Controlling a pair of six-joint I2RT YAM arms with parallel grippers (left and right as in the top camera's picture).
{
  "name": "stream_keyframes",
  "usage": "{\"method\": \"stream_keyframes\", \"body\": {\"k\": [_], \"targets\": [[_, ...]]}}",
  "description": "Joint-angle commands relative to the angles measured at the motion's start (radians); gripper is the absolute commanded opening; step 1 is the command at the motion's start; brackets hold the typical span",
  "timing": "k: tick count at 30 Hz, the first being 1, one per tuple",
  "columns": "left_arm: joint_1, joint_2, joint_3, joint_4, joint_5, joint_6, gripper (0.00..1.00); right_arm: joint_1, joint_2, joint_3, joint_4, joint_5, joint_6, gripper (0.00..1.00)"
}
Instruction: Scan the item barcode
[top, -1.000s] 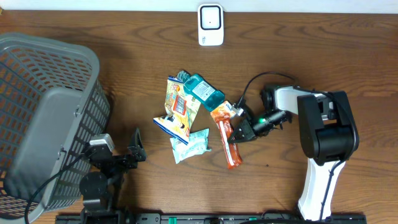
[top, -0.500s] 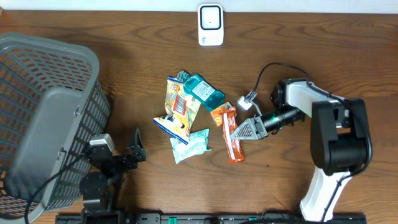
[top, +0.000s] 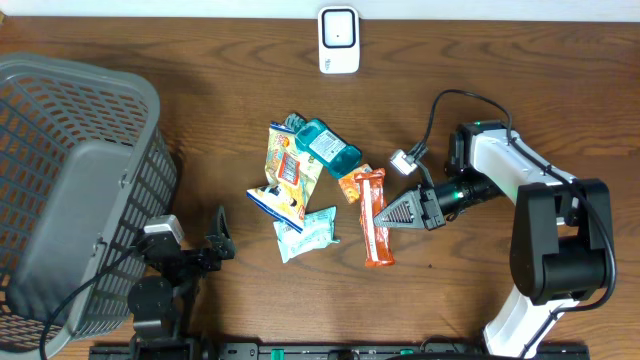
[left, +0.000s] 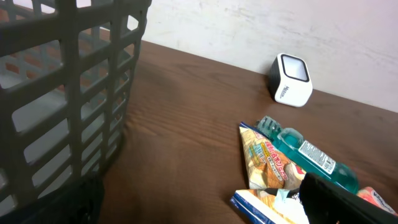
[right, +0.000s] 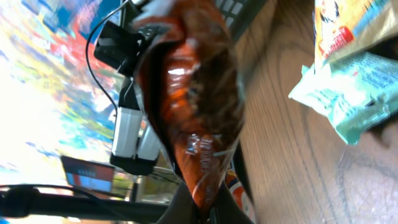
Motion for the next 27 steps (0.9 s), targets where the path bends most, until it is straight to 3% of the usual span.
{"method": "stream_keyframes", "body": {"k": [1,27], "targets": [[0.002,0.000,-0.015,-0.026,0.016,0.002,1.00,0.001,-0.021,0.013,-0.005,-0.037,-0.122,0.01],[0.002,0.000,-0.015,-0.026,0.016,0.002,1.00,0.007,-0.021,0.013,-0.005,-0.056,-0.100,0.01]]}}
